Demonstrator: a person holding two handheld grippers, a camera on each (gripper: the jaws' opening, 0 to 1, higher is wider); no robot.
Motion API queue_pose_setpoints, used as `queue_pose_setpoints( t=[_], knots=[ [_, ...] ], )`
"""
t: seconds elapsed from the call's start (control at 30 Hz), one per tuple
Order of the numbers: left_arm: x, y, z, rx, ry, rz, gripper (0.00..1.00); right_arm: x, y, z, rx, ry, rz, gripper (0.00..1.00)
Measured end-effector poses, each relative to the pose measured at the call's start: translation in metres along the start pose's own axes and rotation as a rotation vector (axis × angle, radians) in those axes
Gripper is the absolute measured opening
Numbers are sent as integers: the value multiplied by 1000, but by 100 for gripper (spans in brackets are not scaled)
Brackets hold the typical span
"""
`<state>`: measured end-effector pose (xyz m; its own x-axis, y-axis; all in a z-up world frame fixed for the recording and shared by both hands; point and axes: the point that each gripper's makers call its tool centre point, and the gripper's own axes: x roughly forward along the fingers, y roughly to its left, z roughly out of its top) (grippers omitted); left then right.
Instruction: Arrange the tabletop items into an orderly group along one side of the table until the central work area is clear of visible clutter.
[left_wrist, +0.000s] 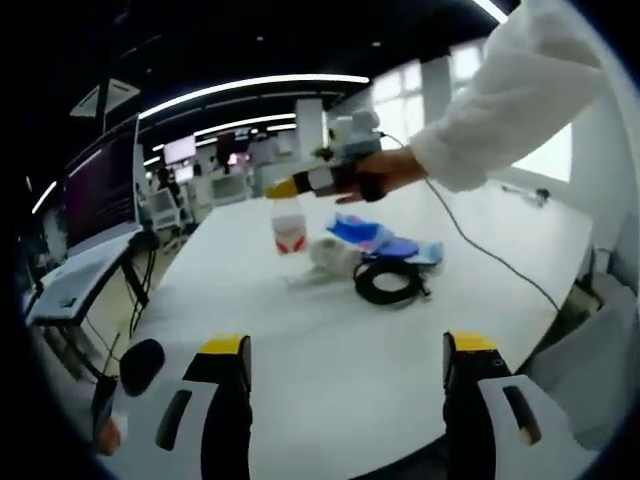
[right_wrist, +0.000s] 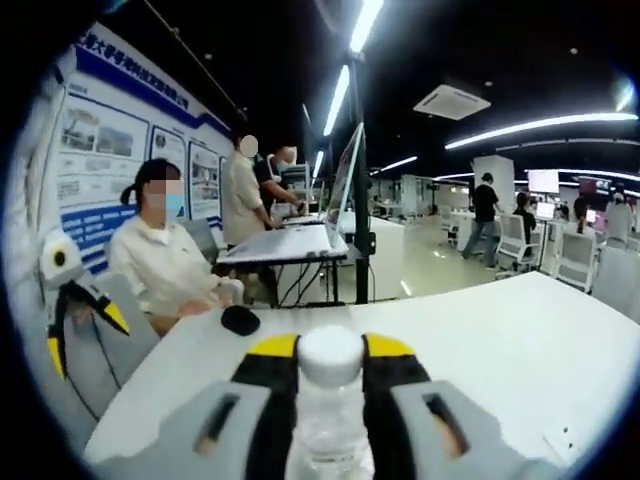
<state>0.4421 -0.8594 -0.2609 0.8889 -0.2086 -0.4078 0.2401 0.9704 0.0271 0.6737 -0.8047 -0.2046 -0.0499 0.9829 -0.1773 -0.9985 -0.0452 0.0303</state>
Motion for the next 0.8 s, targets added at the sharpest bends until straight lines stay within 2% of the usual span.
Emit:
queue_pose_setpoints(
  t=[0.27, 0.53, 0.57, 0.63, 0.67, 0.73, 0.8],
  knots=[
    [0, 1, -1, 5, 3, 4, 74, 6, -2, 0, -19, 24, 30, 21],
    [-1, 2, 0, 12, 6, 9, 74, 5, -2, -1, -32, 50, 24, 22],
    [-1, 2, 0, 11, 6, 10, 74, 6, -3, -5, -17, 69, 16, 23],
    [-1, 2, -1, 12, 10, 10, 74, 5, -7, -19, 44, 143, -25, 36],
    [-1, 2, -1, 14, 13, 10, 74, 6, -8, -15, 54, 124, -39, 46],
    [0, 2, -1, 16, 13, 11, 74, 4, -11, -4, 112, 68, -74, 55],
    [0, 2, -2, 15, 15, 11, 74, 1, -15, -5, 129, 98, -106, 63]
  ],
)
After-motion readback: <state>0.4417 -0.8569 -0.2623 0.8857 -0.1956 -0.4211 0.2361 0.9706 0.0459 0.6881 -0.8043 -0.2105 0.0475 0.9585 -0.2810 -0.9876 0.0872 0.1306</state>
